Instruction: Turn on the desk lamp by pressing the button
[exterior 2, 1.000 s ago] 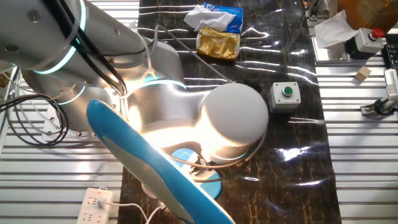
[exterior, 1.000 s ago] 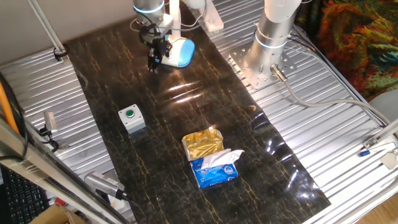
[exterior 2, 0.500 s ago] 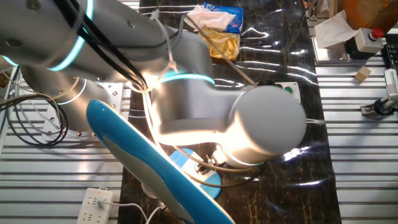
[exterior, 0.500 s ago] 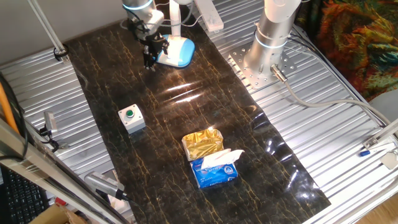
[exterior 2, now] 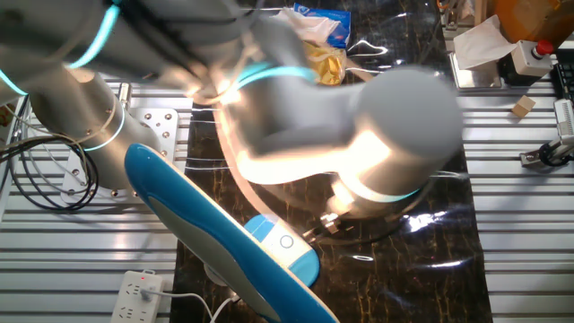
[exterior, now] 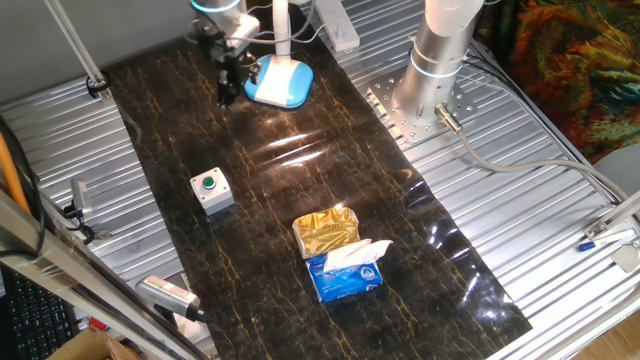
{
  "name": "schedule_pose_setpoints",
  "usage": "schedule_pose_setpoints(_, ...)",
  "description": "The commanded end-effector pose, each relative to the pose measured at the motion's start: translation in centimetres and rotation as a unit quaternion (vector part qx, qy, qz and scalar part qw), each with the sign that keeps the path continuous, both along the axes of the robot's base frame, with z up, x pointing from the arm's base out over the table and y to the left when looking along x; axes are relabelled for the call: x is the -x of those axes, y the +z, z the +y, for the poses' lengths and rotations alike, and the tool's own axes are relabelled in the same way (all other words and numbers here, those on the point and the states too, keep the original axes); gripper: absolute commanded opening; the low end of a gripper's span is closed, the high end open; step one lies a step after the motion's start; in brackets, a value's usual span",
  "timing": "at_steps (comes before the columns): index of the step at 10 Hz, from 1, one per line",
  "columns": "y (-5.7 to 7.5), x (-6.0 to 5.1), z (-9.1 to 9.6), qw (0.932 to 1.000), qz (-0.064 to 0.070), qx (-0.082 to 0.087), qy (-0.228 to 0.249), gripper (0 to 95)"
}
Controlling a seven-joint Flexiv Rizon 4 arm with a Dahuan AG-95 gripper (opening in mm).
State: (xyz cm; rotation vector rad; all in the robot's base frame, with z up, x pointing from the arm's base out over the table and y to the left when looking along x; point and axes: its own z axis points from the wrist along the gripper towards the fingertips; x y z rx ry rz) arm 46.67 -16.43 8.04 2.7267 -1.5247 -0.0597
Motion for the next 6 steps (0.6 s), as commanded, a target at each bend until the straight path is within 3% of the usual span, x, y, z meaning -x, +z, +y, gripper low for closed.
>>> schedule_pose_setpoints(1,-0.1,-1.3,0.9,0.9988,-0.001,0.007,-0.048,57.0)
schedule_pose_setpoints(2,0.0,-2.2,2.5,0.9985,-0.003,0.012,-0.053,57.0)
schedule_pose_setpoints(3,0.1,-2.9,3.7,0.9984,-0.008,0.017,-0.054,38.0)
schedule_pose_setpoints(4,0.3,-3.2,4.4,0.998,-0.009,0.014,-0.061,0.0)
schedule_pose_setpoints(6,0.8,-3.5,5.6,0.997,-0.014,0.012,-0.075,0.0)
